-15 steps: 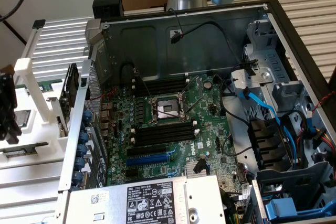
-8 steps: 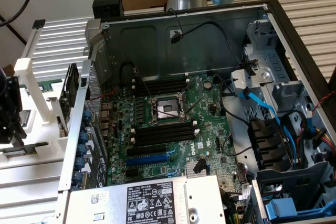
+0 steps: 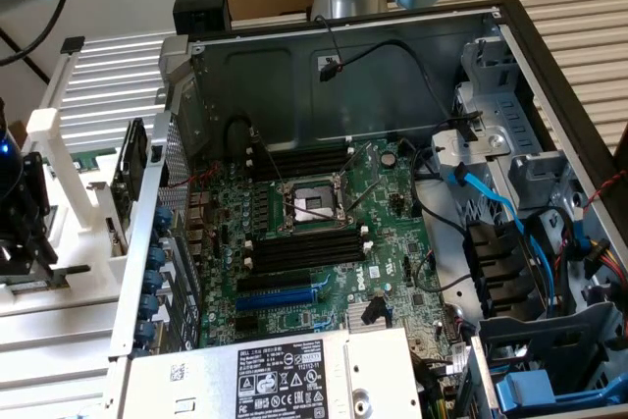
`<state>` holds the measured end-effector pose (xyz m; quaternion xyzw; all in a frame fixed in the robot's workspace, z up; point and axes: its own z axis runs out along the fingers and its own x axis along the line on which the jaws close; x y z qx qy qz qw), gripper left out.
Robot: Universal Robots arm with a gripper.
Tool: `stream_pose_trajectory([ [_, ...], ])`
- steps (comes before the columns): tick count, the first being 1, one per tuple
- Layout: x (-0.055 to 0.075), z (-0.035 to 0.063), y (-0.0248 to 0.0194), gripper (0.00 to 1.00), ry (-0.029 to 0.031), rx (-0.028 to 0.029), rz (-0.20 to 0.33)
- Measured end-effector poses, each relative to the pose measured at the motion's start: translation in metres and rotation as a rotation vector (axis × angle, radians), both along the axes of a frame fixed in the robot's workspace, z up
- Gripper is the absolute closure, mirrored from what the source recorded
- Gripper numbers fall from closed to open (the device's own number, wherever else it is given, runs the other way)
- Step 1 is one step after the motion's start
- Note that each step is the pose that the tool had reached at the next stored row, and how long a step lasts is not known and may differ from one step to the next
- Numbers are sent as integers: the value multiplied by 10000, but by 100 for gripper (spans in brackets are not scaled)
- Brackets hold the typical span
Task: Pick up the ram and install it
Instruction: 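Pick up the ram and move it above insertion slot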
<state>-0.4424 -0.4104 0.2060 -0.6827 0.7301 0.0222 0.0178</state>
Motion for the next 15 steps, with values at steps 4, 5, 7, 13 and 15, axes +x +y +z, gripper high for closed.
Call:
stream_pose_trajectory([
  [4, -1, -26, 0, 76, -1, -81, 120],
  [5, 0, -51, 0, 76, -2, -126, 181],
  [7, 0, -62, 0, 76, 0, -149, 206],
  [13, 30, -70, 3, 76, -1, -176, 256],
  [15, 30, -69, 5, 88, -1, -176, 257],
])
